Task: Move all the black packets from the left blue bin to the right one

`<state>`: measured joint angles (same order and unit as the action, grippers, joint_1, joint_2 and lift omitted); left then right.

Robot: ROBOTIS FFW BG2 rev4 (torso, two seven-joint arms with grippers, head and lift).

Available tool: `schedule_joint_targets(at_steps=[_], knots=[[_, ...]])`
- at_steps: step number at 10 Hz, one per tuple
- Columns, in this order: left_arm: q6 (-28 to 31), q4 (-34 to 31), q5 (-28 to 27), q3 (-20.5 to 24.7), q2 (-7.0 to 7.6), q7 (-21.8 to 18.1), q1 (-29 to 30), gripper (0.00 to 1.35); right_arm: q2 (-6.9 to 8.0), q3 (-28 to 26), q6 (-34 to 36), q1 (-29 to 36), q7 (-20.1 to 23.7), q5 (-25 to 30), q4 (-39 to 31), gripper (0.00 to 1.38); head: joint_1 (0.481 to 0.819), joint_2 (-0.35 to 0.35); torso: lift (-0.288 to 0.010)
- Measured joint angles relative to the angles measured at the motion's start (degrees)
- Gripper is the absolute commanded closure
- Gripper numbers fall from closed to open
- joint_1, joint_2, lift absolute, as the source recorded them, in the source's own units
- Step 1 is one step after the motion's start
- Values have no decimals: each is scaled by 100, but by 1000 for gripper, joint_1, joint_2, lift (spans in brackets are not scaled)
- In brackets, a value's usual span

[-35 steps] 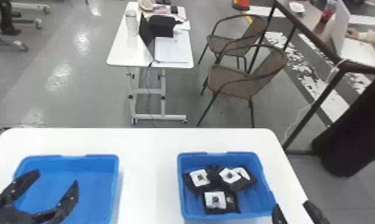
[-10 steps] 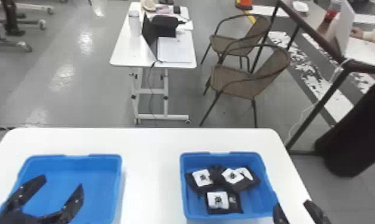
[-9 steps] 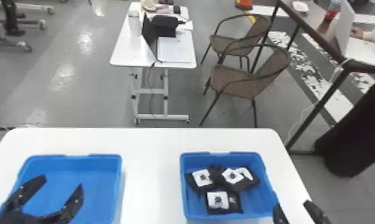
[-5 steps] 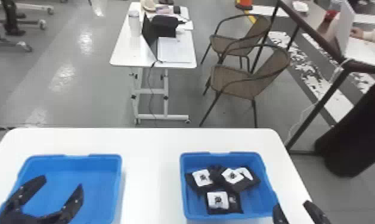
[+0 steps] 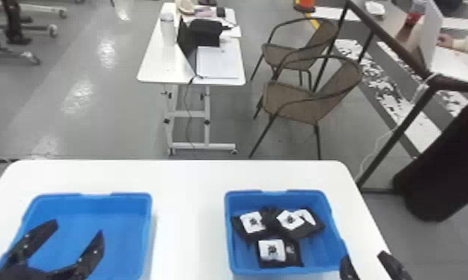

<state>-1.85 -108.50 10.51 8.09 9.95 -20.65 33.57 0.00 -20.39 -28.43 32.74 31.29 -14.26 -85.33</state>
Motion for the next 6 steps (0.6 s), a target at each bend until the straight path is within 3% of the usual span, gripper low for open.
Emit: schedule_joint_targets(at_steps=[6], knots=[[30, 21, 47, 0, 7, -17, -1, 183, 0, 14, 4, 0, 0, -5, 2, 246, 695, -135, 0]])
